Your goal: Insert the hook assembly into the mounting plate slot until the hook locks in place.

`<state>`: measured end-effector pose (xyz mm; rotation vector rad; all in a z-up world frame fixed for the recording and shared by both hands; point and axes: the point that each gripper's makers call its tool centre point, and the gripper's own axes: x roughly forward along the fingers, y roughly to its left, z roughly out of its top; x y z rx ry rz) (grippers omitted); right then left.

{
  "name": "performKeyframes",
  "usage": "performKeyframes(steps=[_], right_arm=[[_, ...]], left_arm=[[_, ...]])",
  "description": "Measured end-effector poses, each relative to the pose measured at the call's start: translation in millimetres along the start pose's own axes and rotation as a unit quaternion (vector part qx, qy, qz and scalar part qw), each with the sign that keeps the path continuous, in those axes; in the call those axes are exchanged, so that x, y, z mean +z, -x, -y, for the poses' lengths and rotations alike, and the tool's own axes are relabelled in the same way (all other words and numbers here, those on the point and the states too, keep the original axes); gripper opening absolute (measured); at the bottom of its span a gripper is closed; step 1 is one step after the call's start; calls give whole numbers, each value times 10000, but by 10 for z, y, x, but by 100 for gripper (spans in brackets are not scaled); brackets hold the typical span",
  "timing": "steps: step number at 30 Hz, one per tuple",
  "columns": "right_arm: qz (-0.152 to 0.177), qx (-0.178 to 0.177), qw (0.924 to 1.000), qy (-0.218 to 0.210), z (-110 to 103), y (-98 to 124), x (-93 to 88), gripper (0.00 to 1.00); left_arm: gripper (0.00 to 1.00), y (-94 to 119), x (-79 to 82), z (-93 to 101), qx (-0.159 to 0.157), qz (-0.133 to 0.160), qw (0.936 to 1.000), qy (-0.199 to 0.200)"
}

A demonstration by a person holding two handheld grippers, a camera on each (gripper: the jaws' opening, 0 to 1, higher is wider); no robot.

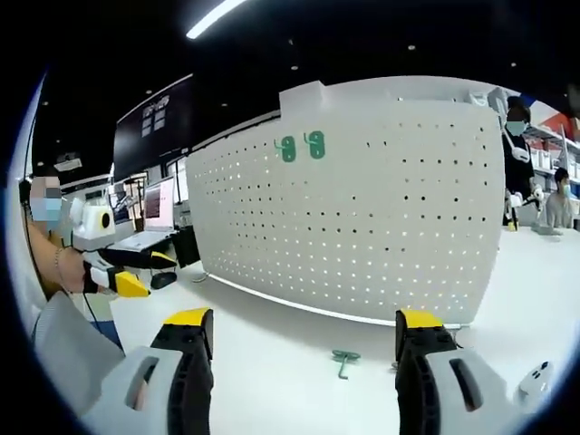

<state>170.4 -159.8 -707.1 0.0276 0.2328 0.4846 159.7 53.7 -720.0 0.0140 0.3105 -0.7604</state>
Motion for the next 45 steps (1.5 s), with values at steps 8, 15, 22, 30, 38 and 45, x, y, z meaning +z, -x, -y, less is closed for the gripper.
performKeyframes(steps=[8, 15, 22, 30, 38, 45], right_arm=[[-201, -44, 9998, -72, 13, 135, -168, 81], [-283, -124, 9994, -140, 44, 214, -238, 81], [-369, -151, 9991, -159, 34, 257, -296, 80], [-423, -140, 9988, -180, 17, 273, -334, 80], [-427, -137, 9988, -186, 15, 268, -341, 80], [-413, -173, 9987, -243, 32, 277, -343, 81]], left_arm=[[73, 16, -35, 28, -9, -9, 10000, 19], [73, 28, -99, 60, -37, -79, 10000, 39], [73, 61, -191, 97, -74, -170, 9998, 59], [73, 94, -269, 116, -74, -258, 9996, 87], [73, 7, -160, 125, -179, -237, 9996, -20], [74, -198, -47, 168, -495, -338, 9979, -233]])
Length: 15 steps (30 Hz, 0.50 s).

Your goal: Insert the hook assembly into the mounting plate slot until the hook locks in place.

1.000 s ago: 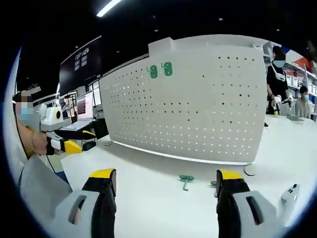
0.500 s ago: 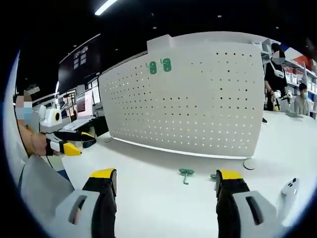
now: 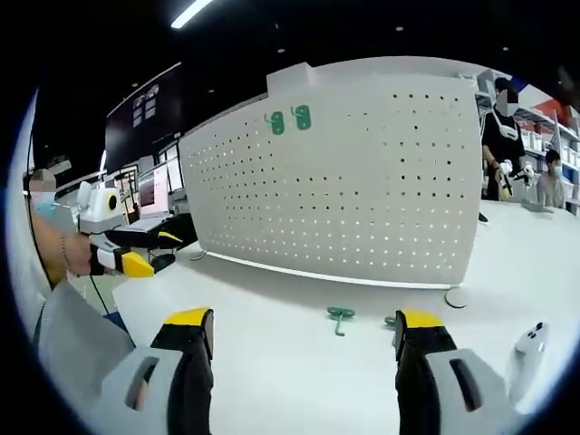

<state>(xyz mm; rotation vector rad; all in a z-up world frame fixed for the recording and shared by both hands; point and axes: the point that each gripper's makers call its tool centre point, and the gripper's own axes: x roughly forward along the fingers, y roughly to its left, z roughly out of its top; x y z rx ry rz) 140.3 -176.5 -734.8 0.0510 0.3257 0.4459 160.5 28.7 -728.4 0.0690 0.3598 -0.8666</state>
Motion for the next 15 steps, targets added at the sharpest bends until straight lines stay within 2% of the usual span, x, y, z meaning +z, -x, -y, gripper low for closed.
performKeyframes(steps=[7, 11, 15], right_arm=[[-102, -32, 9999, -47, 22, -5, -58, 81], [-149, -33, 9999, -32, 16, -14, -76, 81], [-255, -68, 9996, -71, 35, -19, -124, 81]], left_arm=[[74, -266, 162, 48, -397, -166, 9982, -415], [75, -447, 262, 115, -684, -243, 9949, -701], [75, -611, 291, 189, -955, -425, 9900, -948]])
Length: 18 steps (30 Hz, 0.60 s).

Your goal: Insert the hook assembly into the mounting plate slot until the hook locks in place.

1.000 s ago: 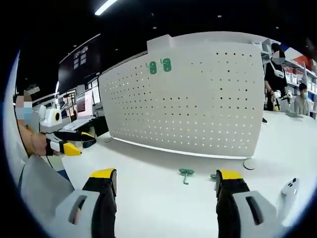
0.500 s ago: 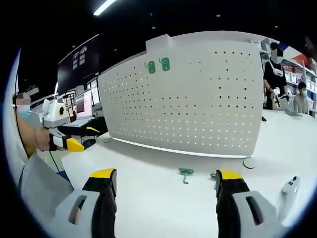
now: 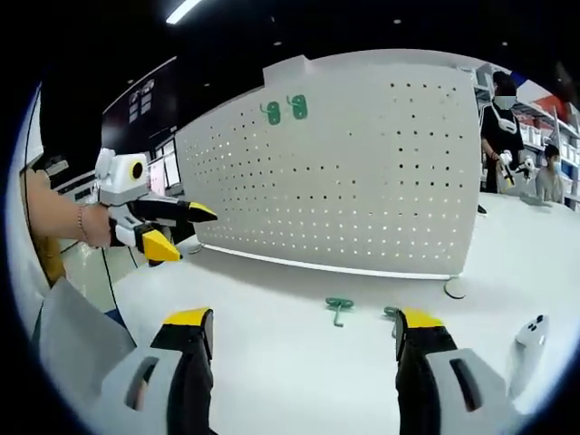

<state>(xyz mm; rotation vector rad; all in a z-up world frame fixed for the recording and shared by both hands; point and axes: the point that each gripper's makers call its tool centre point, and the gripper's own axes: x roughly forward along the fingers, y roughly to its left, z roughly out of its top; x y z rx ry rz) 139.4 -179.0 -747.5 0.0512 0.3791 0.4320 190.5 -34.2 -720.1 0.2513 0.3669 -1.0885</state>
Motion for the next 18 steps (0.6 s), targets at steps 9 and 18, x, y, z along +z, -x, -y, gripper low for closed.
performKeyframes(steps=[9, 18], right_arm=[[-204, -17, 9998, -82, 16, -19, -101, 81], [-176, -29, 9998, -79, 12, -11, -88, 81]], left_arm=[[75, -305, 33, 89, -535, -299, 9973, -407], [75, -572, 5, 170, -990, -649, 9903, -733]])
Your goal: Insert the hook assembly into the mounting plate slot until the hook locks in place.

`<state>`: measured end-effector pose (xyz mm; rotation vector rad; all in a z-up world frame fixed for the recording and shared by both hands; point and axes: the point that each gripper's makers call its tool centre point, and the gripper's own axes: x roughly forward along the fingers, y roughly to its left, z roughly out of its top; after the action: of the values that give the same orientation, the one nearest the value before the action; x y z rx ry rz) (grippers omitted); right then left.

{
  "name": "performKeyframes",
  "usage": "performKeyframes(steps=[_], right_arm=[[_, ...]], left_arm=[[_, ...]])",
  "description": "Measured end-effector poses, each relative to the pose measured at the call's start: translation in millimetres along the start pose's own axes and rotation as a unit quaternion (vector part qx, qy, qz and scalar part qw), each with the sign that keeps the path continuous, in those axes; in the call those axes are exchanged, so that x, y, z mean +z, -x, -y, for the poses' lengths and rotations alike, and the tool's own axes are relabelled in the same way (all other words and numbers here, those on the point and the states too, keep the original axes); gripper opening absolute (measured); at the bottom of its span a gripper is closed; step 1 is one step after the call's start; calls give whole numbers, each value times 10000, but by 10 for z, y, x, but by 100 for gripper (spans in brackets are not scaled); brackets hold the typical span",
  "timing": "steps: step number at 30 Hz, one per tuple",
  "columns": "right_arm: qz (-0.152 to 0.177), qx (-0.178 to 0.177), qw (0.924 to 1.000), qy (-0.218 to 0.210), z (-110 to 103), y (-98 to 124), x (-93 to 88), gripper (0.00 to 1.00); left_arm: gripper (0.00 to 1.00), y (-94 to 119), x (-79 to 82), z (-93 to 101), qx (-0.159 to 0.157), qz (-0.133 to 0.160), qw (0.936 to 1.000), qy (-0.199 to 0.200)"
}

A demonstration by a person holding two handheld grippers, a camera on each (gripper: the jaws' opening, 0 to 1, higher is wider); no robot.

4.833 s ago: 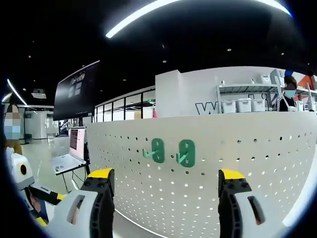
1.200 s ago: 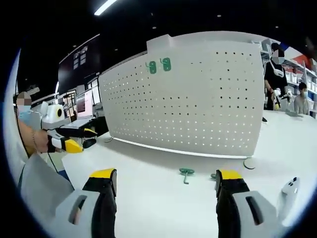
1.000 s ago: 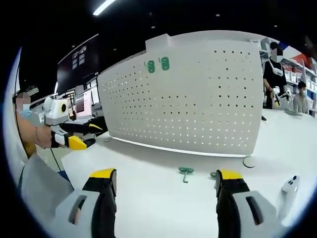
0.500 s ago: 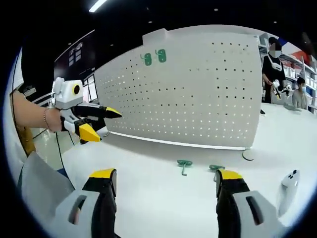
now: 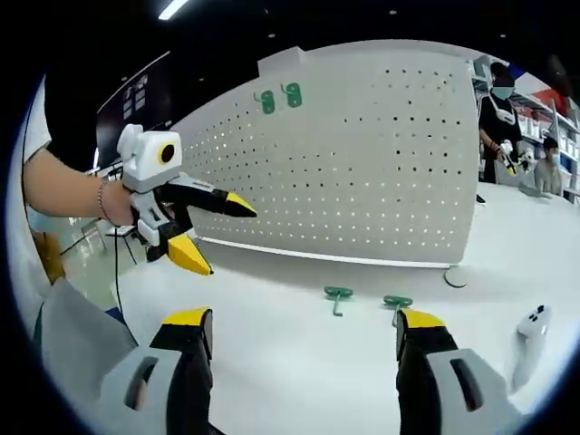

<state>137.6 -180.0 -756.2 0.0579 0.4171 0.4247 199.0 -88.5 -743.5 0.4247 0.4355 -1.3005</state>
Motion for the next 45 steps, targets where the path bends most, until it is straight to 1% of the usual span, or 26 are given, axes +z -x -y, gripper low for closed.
performKeyframes(steps=[4, 6, 9, 14, 19, 23, 27, 29, 32, 34, 36, 40, 43, 45], right_arm=[[21, -20, 10000, -40, 18, 3, 0, 81], [12, -32, 10000, -40, 25, 3, -4, 81], [45, -86, 9999, -81, 56, 15, 3, 81], [43, -82, 9999, -119, 56, 14, -4, 81], [85, -117, 9998, -161, 79, 18, 7, 81], [85, -115, 9998, -150, 72, 17, 11, 81], [76, -95, 9998, -127, 54, 16, 14, 81], [91, -107, 9998, -117, 65, 15, 15, 81], [121, -150, 9997, -171, 93, 22, 22, 81], [140, -181, 9995, -200, 109, 28, 25, 81], [142, -187, 9995, -213, 112, 30, 26, 81], [145, -197, 9995, -224, 115, 31, 28, 80], [151, -200, 9994, -234, 117, 32, 30, 80], [135, -194, 9994, -241, 115, 31, 23, 80]], left_arm=[[75, -116, -32, -29, -162, -178, 9997, -85], [75, -175, -77, -38, -273, -340, 9990, -129], [75, -251, -92, -66, -359, -398, 9984, -194], [75, -386, -181, -94, -535, -681, 9956, -363], [75, -472, -220, -140, -627, -907, 9922, -580], [75, -551, -231, -164, -740, -1021, 9896, -688], [76, -630, -330, -177, -883, -1262, 9842, -877], [77, -659, -351, -185, -923, -1303, 9828, -931], [79, -718, -394, -180, -1083, -1401, 9793, -979], [80, -761, -443, -205, -1141, -1514, 9763, -1048], [82, -789, -442, -211, -1188, -1555, 9735, -1181], [84, -859, -425, -240, -1240, -1584, 9717, -1237], [87, -926, -453, -258, -1264, -1667, 9682, -1374], [86, -970, -478, -235, -1346, -1721, 9660, -1386]])
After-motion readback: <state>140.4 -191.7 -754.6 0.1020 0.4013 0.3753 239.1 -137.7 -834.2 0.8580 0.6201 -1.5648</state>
